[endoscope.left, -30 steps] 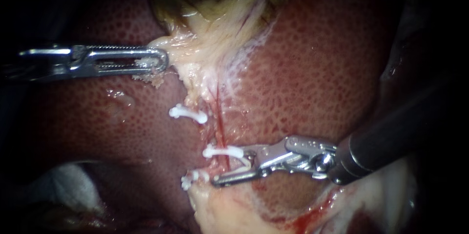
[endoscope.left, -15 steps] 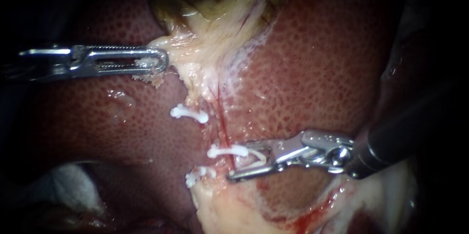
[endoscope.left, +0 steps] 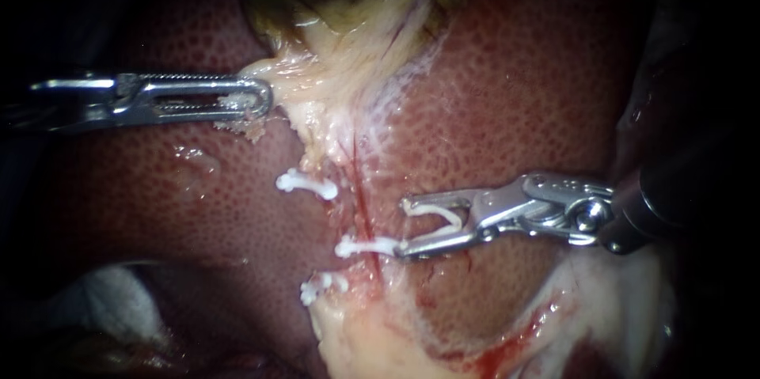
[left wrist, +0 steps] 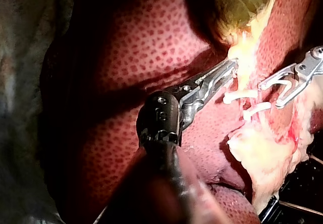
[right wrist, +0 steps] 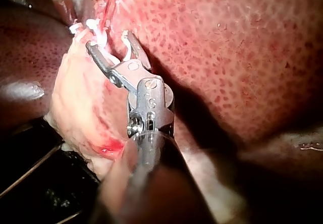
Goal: Clipping second clip right tube
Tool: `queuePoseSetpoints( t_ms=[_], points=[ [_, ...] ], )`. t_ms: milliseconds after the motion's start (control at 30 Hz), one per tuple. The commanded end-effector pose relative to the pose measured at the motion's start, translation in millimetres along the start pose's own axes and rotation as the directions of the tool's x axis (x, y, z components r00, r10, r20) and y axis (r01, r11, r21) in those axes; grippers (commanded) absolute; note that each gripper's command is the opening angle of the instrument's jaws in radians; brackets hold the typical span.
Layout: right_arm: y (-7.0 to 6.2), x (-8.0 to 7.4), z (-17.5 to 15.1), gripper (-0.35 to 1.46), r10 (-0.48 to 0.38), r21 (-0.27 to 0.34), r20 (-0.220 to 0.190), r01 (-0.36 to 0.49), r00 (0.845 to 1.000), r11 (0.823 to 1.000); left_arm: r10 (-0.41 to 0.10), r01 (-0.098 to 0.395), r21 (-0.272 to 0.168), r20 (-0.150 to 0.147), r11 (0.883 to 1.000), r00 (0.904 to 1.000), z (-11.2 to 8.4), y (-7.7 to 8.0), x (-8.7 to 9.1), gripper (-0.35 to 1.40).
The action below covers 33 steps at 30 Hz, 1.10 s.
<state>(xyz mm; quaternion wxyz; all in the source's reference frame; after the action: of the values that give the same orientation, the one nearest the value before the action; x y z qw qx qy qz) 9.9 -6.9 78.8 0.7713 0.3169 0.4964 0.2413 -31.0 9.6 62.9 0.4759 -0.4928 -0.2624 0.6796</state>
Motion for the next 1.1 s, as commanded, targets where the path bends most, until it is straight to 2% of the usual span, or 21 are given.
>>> queuePoseSetpoints(
  t_ms=[33, 233, 633, 800, 1100],
  points=[
    [0.0, 0.0, 0.4, 0.49, 0.002, -0.002, 0.0, -0.002, 1.0, 1.0, 0.0, 0.0, -0.001, 0.0, 1.0, 1.0, 0.0, 0.0, 0.0, -0.35],
    [-0.1, 0.8, 2.5, 0.49, 0.005, -0.012, 0.0, -0.005, 1.0, 1.0, 0.0, 0.0, 0.0, 0.0, 1.0, 1.0, 0.0, 0.0, 0.0, -0.35],
    [-0.2, 1.1, 6.0, 0.49, 0.001, 0.037, 0.013, -0.001, 1.0, 0.999, 0.001, -0.001, 0.0, -0.001, 1.0, 1.0, 0.1, 0.1, -0.1, -0.35],
    [-1.0, 1.3, 7.1, 0.49, -0.008, 0.078, -0.012, 0.009, 1.0, 0.997, 0.001, -0.001, 0.001, -0.001, 1.0, 1.0, 0.2, 0.1, -0.1, -0.35],
    [-3.1, 1.5, 7.5, 0.49, 0.049, 0.187, -0.048, -0.04, 0.998, 0.982, 0.001, -0.001, 0.001, -0.001, 1.0, 1.0, 0.2, 0.1, -0.1, -0.35]
  ],
)
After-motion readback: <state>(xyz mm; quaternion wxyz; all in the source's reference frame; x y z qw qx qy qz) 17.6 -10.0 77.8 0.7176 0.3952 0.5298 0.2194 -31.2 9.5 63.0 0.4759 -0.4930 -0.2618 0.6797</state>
